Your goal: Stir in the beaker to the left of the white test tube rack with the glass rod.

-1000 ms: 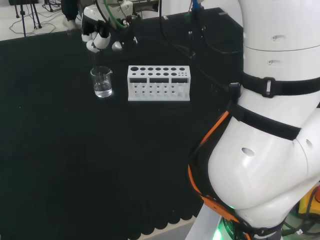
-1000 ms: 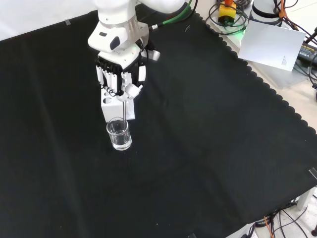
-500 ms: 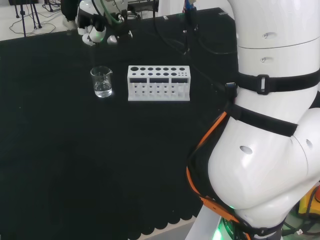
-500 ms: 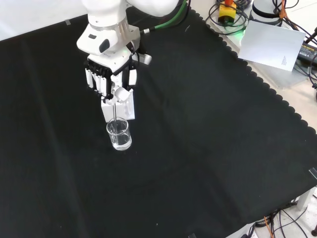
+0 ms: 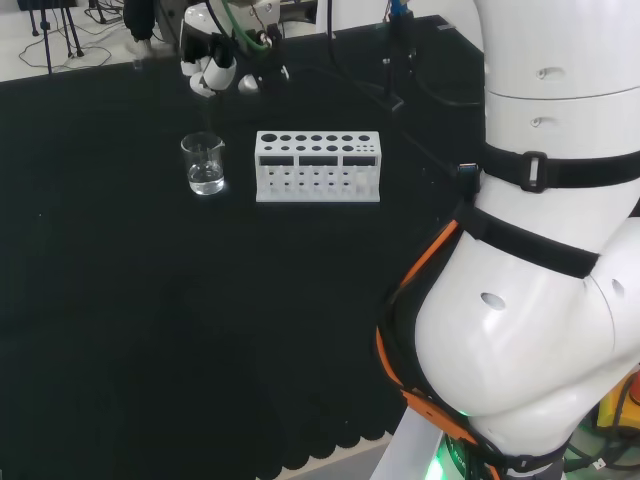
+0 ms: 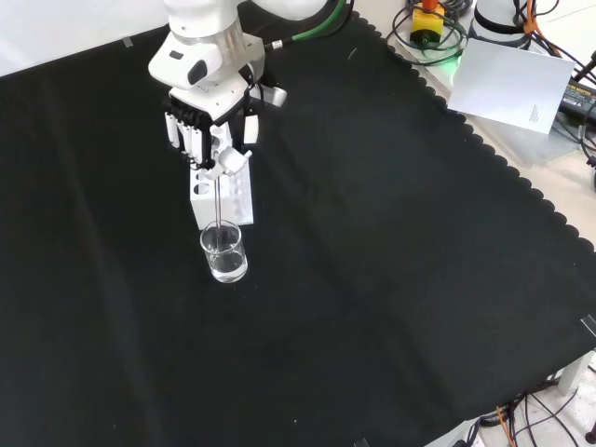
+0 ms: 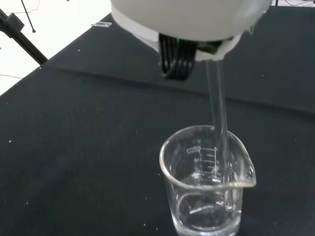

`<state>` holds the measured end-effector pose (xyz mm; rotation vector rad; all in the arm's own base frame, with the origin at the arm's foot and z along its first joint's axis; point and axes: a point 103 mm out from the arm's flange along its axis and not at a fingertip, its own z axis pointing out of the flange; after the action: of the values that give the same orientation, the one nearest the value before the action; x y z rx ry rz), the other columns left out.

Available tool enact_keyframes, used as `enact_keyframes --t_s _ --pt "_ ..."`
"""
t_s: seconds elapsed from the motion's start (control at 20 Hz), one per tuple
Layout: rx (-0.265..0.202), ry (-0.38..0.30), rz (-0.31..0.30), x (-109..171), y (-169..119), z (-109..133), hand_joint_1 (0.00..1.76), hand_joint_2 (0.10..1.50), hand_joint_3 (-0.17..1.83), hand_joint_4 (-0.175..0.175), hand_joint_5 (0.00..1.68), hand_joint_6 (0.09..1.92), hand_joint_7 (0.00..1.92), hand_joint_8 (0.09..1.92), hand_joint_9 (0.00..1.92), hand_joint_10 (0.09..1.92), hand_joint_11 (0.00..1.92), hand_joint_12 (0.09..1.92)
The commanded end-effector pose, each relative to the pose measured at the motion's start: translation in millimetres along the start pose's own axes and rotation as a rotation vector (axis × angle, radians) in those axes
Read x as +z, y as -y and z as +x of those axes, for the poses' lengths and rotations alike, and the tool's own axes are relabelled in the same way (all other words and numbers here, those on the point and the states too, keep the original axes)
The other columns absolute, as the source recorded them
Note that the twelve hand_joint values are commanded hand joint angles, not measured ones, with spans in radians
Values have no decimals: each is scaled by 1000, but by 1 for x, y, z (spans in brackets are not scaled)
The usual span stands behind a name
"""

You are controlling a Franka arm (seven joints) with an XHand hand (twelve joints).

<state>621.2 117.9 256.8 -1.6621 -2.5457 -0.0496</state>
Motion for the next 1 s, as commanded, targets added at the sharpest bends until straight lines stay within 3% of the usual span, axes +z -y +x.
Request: enact_keyframes --t_s 0.05,0.3,0.6,0.9,1.0 --pt "-3 -4 3 -1 12 7 1327 597 771 -175 1248 504 1337 874 1700 691 1316 686" --pt "-49 -17 6 1 10 30 1327 597 771 -175 1248 504 1337 875 1700 690 1317 686" --pt "-65 -10 10 7 -4 42 1327 597 771 -175 1249 502 1337 875 1700 690 1316 685" --pt "-30 -32 -6 1 -3 17 1327 598 771 -175 1249 501 1336 876 1699 690 1315 685" --pt "-46 -30 -27 -2 0 13 1327 598 770 -175 1250 501 1336 876 1699 690 1315 685"
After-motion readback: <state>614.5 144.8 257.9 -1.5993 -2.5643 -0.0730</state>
